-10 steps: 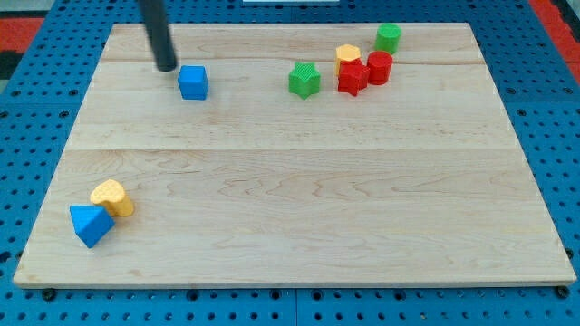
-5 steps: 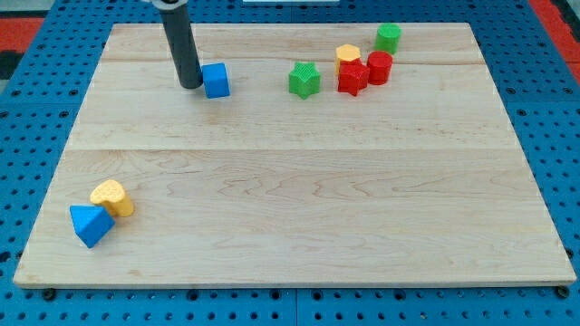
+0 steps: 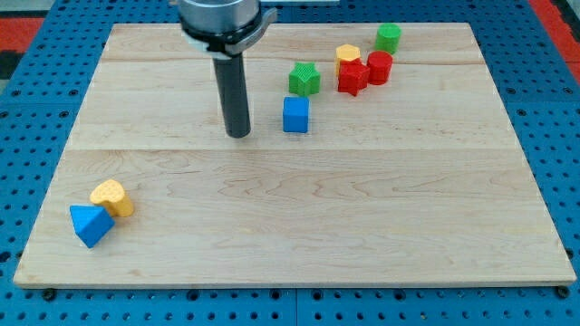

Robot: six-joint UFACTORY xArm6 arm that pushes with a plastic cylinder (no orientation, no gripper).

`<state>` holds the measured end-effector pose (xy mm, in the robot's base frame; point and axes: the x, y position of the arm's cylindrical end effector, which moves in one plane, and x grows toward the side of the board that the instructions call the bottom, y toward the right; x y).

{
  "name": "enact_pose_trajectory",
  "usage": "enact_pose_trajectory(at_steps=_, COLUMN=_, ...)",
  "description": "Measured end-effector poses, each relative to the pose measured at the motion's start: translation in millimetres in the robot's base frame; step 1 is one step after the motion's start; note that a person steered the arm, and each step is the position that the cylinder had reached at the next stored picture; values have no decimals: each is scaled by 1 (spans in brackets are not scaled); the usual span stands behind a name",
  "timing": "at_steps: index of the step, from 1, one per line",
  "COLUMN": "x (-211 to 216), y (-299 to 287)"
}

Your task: Move the blue cube into the red star

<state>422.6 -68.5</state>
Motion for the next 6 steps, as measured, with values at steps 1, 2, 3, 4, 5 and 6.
enact_pose_trajectory(at_steps=1, x=0, y=56)
enact_pose_trajectory(at_steps=2, x=-17, y=57)
enact_pose_trajectory(at_steps=3, x=-42, y=58)
enact_pose_trajectory(at_steps=4, x=-65, y=81)
enact_pose_trajectory(at_steps=5, x=-91, y=110)
enact_pose_trajectory(at_steps=6, x=-116, y=136)
